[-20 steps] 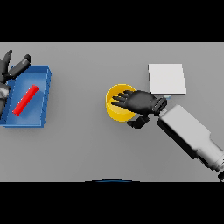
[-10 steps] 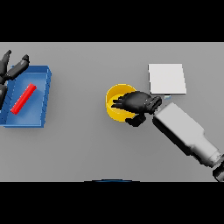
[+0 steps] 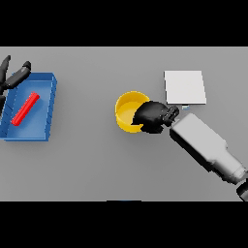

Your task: Pick up the red beaker and tilt it to pour out 1 green nut into yellow bowl. Pick up the yellow bowl and place it on the metallic measuring scale.

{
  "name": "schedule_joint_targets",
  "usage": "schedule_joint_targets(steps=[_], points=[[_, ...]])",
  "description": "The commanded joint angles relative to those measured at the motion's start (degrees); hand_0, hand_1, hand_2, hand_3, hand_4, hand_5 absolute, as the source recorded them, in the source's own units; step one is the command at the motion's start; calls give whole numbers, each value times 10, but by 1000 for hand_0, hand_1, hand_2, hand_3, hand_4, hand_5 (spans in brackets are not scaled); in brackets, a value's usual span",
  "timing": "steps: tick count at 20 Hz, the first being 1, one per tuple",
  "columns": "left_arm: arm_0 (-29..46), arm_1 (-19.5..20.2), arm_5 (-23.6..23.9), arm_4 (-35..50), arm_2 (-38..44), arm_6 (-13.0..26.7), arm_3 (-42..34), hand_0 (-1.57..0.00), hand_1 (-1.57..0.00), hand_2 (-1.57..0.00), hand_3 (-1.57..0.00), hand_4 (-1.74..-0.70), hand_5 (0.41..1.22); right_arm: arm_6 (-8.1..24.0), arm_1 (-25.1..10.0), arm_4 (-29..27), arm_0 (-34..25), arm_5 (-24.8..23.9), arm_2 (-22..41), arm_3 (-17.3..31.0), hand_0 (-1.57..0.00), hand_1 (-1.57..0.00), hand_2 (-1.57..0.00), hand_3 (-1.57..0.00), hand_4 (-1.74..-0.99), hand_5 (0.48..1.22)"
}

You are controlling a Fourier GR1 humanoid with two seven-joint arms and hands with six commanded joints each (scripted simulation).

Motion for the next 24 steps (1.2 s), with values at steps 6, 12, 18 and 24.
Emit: schedule_joint_targets(steps=[6, 12, 18, 24], points=[[-2, 16, 20, -27, 25, 0, 11, 1, 1, 1, 1, -716, 694, -4, -8, -7, 5, -8, -12, -7, -1526, -1523, -1319, -1311, -1724, 1209], [-6, 37, 41, -58, 58, 0, 29, 1, 1, 1, 1, -724, 693, 23, -29, -33, 0, 27, -51, -54, -1559, -1558, -1414, -1252, -1737, 1218], [-6, 48, 51, -76, 71, 0, 37, 1, 1, 1, 1, -716, 686, 45, -65, -42, 8, 37, -84, -105, -1568, -1568, -1497, -1164, -1740, 1220], [-15, 58, 62, -88, 82, 0, 49, 1, 1, 1, 1, -727, 710, 60, -87, -42, 17, 30, -108, -129, -1567, -1570, -1527, -1151, -1741, 1221]])
